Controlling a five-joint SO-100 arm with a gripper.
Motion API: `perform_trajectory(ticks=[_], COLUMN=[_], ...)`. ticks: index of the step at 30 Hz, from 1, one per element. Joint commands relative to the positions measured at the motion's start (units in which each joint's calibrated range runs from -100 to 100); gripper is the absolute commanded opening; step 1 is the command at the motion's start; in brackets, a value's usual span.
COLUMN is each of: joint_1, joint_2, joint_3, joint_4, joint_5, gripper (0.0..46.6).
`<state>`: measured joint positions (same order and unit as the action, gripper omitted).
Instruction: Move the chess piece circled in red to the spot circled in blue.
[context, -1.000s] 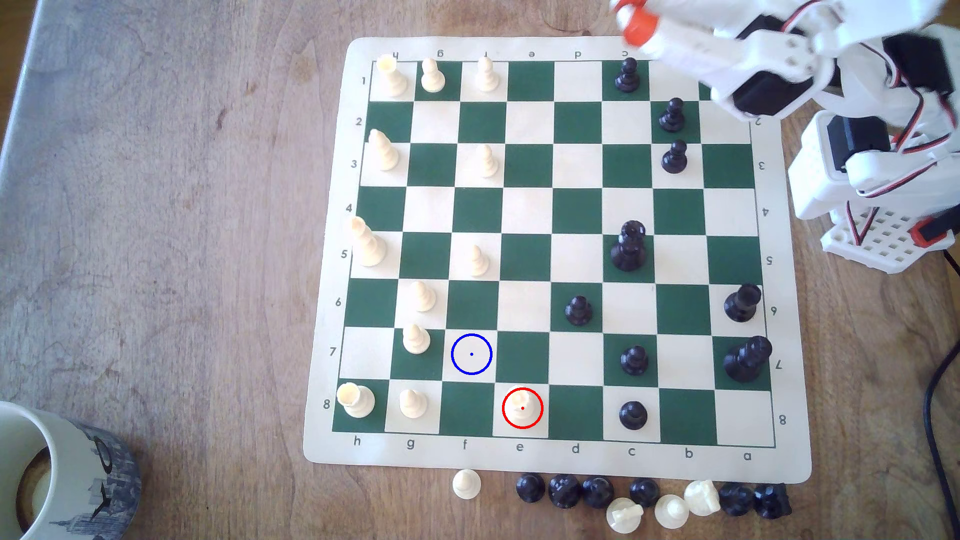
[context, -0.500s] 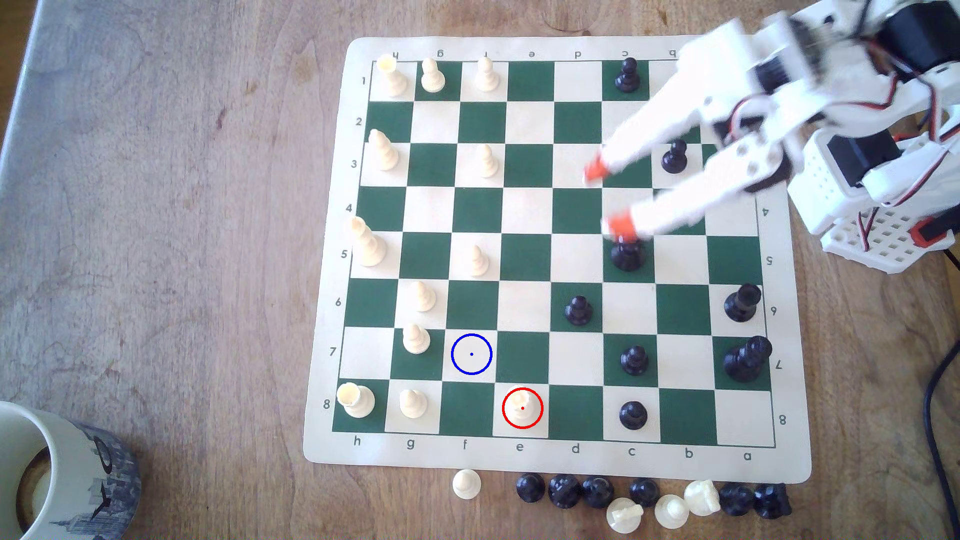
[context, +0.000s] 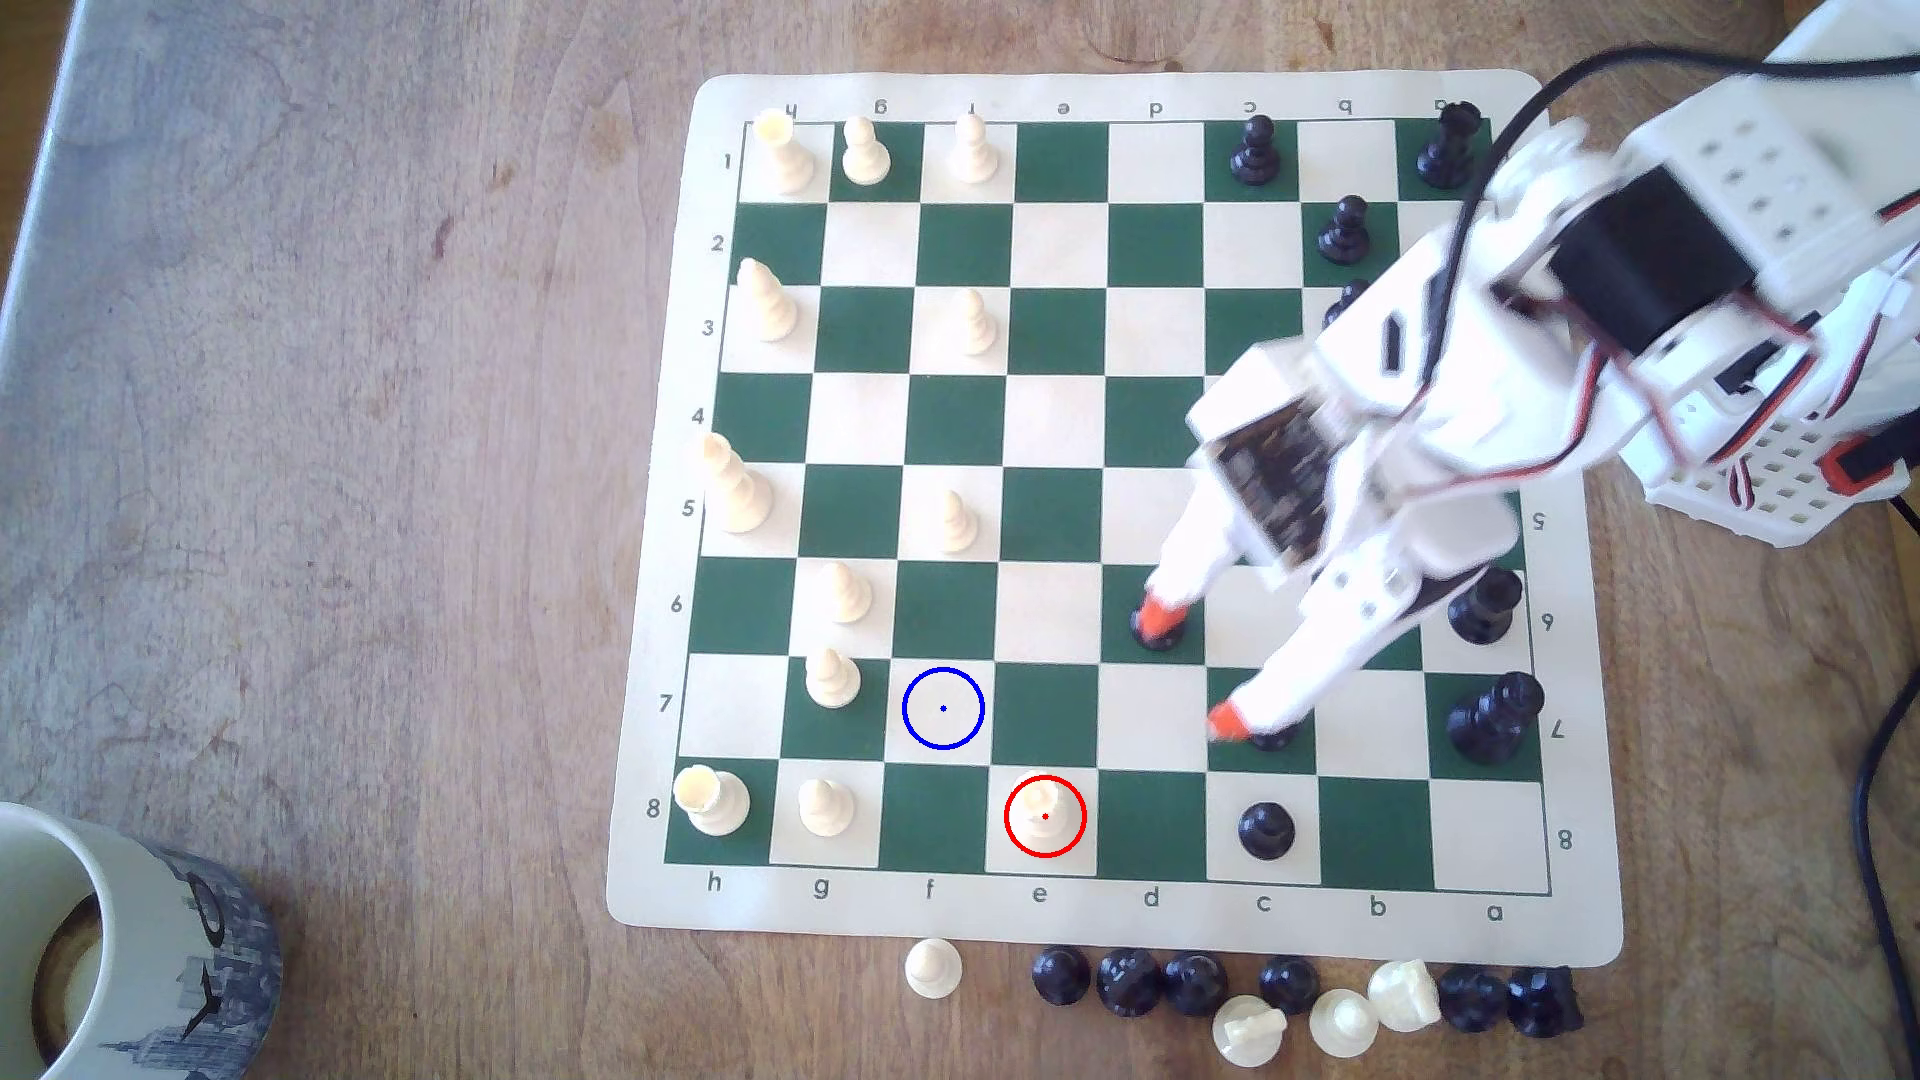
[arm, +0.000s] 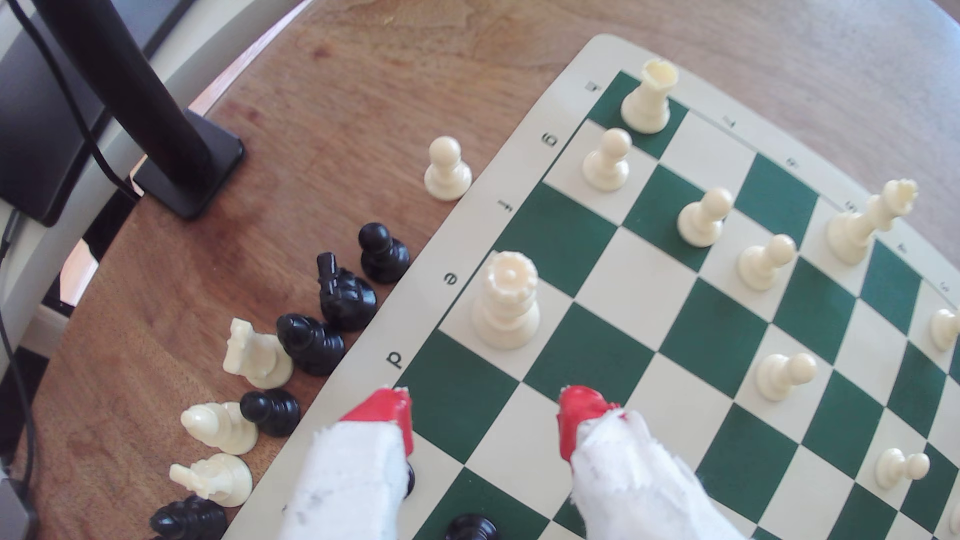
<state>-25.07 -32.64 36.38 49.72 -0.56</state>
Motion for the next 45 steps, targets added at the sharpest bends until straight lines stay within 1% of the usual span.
perform_trajectory(ticks=[1,6,18,34,45], joint_1=[-0.5,-0.3,1.6,0.2,-0.3], joint_2=[10.6,19.0,30.2,37.3,40.2], joint_3=[-10.6,-16.4,-24.2,-32.4,-35.8], joint_4=[-1.0,0.1,0.6,1.5,1.5], joint_5=[-0.3,-0.3,0.1,-0.6,-0.7], gripper=[14.8,14.5,15.2,15.7,13.8])
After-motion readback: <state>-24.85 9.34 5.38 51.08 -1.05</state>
